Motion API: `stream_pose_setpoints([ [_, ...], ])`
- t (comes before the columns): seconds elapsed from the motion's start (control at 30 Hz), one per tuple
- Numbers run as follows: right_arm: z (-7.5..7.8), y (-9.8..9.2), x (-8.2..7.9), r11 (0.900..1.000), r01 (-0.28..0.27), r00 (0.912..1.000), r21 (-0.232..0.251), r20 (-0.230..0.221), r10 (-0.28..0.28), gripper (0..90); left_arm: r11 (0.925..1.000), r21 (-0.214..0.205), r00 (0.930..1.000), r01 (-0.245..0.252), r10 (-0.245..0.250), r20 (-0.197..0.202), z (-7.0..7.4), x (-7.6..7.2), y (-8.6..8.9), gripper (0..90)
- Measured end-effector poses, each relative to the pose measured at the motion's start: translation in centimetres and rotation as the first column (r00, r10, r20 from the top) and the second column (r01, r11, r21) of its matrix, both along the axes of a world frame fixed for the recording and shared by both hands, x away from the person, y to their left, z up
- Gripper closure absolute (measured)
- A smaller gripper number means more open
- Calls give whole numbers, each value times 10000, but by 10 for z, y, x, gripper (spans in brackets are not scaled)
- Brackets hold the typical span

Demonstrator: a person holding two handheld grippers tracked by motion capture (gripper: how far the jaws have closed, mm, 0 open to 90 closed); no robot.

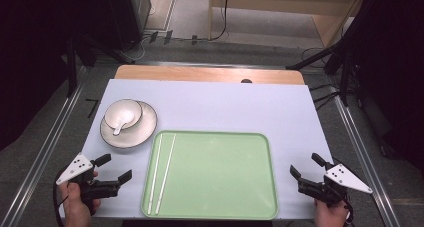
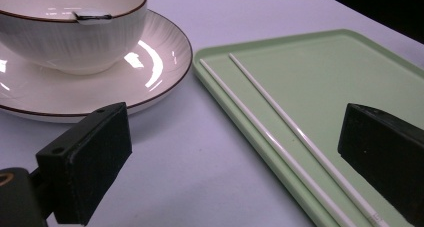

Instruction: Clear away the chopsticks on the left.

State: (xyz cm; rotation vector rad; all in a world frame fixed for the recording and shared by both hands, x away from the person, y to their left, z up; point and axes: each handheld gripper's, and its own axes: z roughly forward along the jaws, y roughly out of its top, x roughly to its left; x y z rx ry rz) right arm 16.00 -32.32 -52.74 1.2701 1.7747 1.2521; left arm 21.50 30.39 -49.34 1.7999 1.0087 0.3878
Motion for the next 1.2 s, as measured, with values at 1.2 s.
stream_pose_setpoints([
  [1.2, 1, -3, -2, 10000, 69, 9999, 7, 117, -69, 131, 9972, 106, 9968, -744, 741, 289, 1, 2, 40, 10],
])
